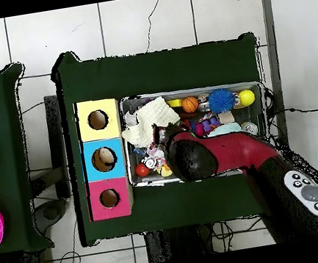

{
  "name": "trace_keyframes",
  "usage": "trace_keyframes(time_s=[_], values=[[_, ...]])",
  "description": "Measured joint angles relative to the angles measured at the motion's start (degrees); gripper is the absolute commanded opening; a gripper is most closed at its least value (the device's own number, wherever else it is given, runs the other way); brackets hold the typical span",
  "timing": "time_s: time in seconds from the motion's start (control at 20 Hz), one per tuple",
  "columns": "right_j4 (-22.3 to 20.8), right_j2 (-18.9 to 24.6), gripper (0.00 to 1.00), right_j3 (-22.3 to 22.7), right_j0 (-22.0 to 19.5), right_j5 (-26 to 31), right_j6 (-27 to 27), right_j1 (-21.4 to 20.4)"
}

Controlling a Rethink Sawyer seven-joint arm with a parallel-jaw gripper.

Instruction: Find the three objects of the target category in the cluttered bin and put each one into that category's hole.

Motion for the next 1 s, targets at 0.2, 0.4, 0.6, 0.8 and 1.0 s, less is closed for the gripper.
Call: trace_keyframes(time_s=[0.2,0.4,0.6,0.8,1.0], values=[[-2.4,2.7,1.00,-1.5,-4.3,0.8,0.0,2.7],[-4.3,5.4,1.00,-2.8,-7.8,3.0,-0.1,4.7],[-6.1,7.0,1.00,-4.1,-9.3,5.4,-0.6,5.7],[-9.3,8.5,1.00,-5.7,-10.5,7.6,-1.6,6.6],[-11.9,9.9,1.00,-6.2,-11.8,7.7,-2.6,7.4]])
